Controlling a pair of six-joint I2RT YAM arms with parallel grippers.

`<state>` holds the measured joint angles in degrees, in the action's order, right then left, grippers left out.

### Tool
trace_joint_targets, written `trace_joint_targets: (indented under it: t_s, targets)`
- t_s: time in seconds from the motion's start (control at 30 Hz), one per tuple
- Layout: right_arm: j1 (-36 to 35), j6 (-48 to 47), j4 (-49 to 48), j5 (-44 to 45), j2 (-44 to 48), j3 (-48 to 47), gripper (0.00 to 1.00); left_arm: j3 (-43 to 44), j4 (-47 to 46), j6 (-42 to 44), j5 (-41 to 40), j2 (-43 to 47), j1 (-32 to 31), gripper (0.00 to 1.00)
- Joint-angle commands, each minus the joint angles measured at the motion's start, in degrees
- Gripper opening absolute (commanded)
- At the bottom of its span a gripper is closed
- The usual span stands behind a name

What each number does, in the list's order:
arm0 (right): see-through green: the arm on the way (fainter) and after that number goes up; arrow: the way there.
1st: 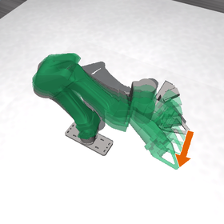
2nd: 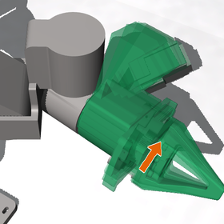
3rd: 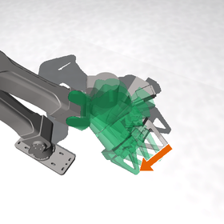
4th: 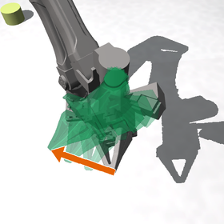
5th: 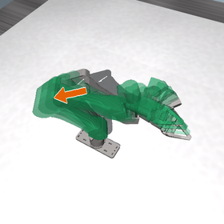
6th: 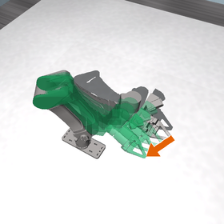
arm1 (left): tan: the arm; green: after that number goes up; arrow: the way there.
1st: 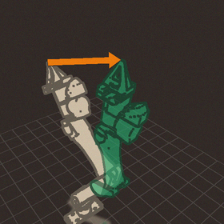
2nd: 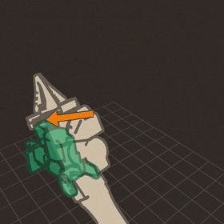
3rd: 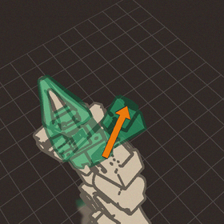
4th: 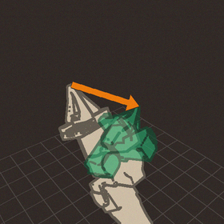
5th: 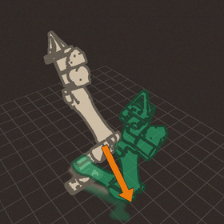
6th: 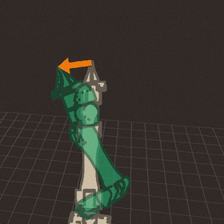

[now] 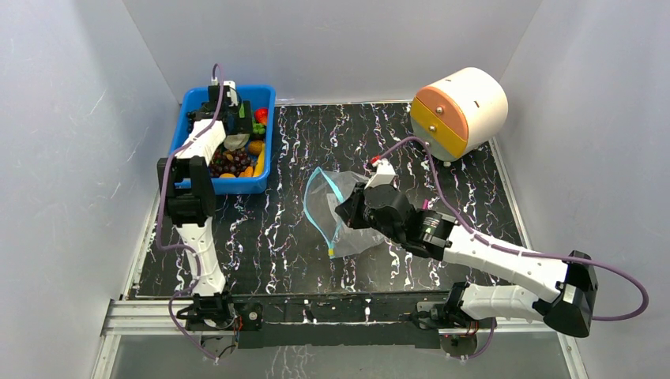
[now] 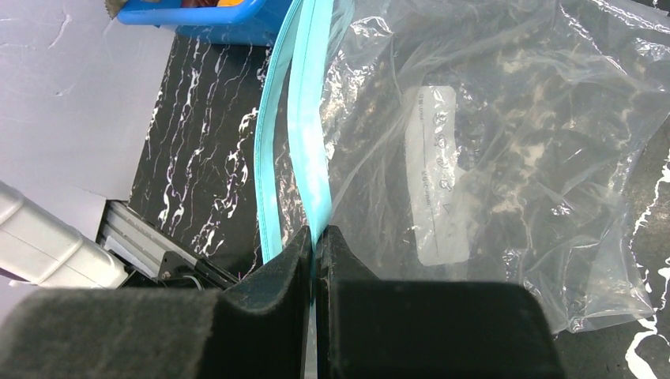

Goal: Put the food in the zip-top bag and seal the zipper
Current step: Pick up the fake vegetable from the bin.

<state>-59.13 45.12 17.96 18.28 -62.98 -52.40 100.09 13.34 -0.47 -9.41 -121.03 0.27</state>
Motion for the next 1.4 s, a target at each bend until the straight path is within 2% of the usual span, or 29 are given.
trace_joint_targets:
  t_s: [0.0,0.2,0.57,0.67,0.83,0.9,1.07,1.37]
  targets:
    - [0.2,-0.4,-2.4,1.6,-0.9,-3.8,0.0,5.3,2.7,0.8,0.4,-2.0,0.3,0.99]
    - [0.3,-0.5,-2.9,1.1,-1.9,-4.2,0.0,9.1,4.8,1.7,-1.6,-6.2,0.3,0.98]
    - [0.3,-0.9,-3.2,1.6,-1.5,-4.2,0.0,8.1,3.9,0.6,-1.4,-8.2,0.3,0.97]
    - [0.3,-0.9,-3.2,2.0,-1.1,-3.9,0.0,7.9,4.1,0.1,-0.4,-7.6,0.3,0.87]
    - [0.4,-0.6,-3.4,2.1,-0.5,-3.2,0.0,4.9,3.8,-1.2,1.0,-4.0,0.3,0.63]
    - [0.3,-0.5,-3.7,2.0,-0.3,-2.9,0.0,2.4,3.9,-2.5,1.7,-1.7,0.3,0.58]
    - [0.3,0.4,-4.7,1.5,0.6,-1.6,0.0,-3.2,3.1,-5.7,2.7,2.5,0.2,0.56]
    - [0.4,1.0,-3.5,1.9,2.7,-0.6,0.0,-4.1,5.5,-6.9,1.8,5.8,0.2,0.51]
